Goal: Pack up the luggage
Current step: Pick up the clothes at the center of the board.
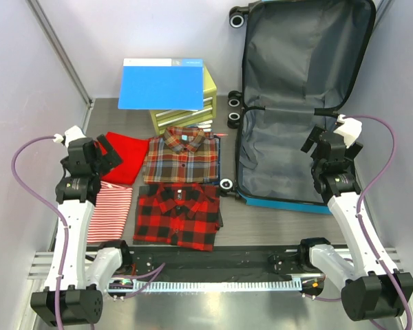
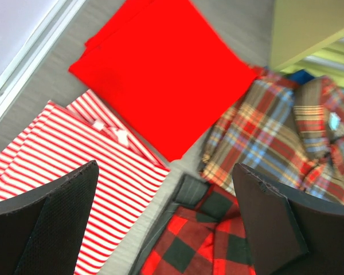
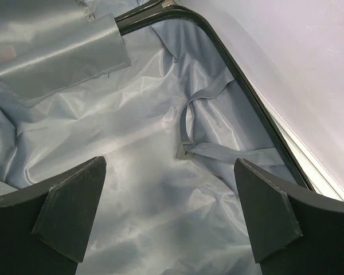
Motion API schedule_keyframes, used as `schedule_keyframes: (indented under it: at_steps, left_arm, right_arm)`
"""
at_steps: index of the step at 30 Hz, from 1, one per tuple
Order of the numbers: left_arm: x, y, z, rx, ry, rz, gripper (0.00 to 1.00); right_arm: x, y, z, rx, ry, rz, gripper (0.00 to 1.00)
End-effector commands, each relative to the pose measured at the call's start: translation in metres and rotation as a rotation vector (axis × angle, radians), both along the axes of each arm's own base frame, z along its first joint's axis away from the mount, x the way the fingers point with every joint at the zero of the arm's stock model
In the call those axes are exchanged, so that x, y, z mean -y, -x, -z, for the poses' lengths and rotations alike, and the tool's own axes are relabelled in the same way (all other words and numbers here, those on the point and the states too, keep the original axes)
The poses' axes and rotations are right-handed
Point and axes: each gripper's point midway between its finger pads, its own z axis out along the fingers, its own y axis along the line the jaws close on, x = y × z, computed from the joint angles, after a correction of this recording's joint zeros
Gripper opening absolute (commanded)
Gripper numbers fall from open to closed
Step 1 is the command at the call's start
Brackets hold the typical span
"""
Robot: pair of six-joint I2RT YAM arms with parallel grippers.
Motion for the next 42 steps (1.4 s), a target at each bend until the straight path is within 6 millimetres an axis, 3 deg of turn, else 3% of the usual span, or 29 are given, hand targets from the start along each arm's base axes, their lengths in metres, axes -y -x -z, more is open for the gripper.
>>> schedule_keyframes:
  at_steps: [1,7,12,14,19,20,22,24,25,26,27,31,33,35,36,42]
  left_arm:
    - [-0.013,0.003,-0.007,-0.015,-0.032,-0.071,1.00]
    - [-0.023,0.011,-0.002,-0.058,-0.091,-0.097,1.00]
    - [0.005,-0.002,0.002,-0.047,-0.056,0.104,1.00]
    - [0.017,-0.009,0.004,-0.031,-0.015,0.164,1.00]
    - [0.029,-0.018,0.021,-0.048,0.039,0.191,0.97]
    - [0.031,-0.019,0.024,-0.050,0.045,0.195,0.97]
    - [0.035,-0.021,0.030,-0.066,0.055,0.207,0.97]
    - [0.040,-0.022,0.036,-0.078,0.077,0.226,0.97]
    - [0.043,-0.022,0.039,-0.083,0.094,0.233,0.98]
    - [0.046,-0.022,0.042,-0.083,0.104,0.241,0.98]
    - [0.052,-0.022,0.044,-0.083,0.130,0.266,0.99]
    - [0.058,-0.022,0.053,-0.092,0.165,0.278,0.99]
    - [0.060,-0.023,0.057,-0.096,0.167,0.290,0.99]
    - [0.061,-0.024,0.059,-0.102,0.159,0.300,0.99]
    - [0.065,-0.025,0.059,-0.102,0.155,0.315,0.99]
    - [0.083,-0.036,0.058,-0.130,0.098,0.415,0.99]
  right_arm:
    - [0.006,-0.005,-0.017,0.054,0.025,0.030,1.00]
    - [0.005,-0.007,-0.024,0.047,0.052,0.006,1.00]
    - [-0.029,-0.030,-0.031,0.023,0.022,-0.210,1.00]
    - [-0.049,-0.040,-0.042,0.045,-0.003,-0.291,1.00]
    - [-0.106,-0.072,-0.045,0.006,-0.092,-0.486,0.95]
    - [-0.136,-0.073,-0.045,-0.003,-0.099,-0.568,0.94]
    - [-0.171,-0.076,-0.051,-0.013,-0.088,-0.657,0.94]
    - [-0.220,-0.075,-0.038,-0.062,-0.125,-0.776,0.94]
    - [-0.235,-0.076,-0.042,-0.055,-0.154,-0.813,0.94]
    - [-0.253,-0.078,-0.030,-0.089,-0.194,-0.853,0.94]
    - [-0.282,-0.068,-0.027,-0.108,-0.258,-0.935,0.92]
    - [-0.346,-0.055,-0.003,-0.191,-0.356,-1.075,0.90]
    - [-0.361,-0.056,0.022,-0.263,-0.383,-1.078,0.90]
    - [-0.370,-0.054,0.034,-0.310,-0.426,-1.069,0.89]
    - [-0.372,-0.056,0.051,-0.354,-0.430,-1.055,0.89]
    - [-0.381,-0.064,0.089,-0.456,-0.431,-1.031,0.86]
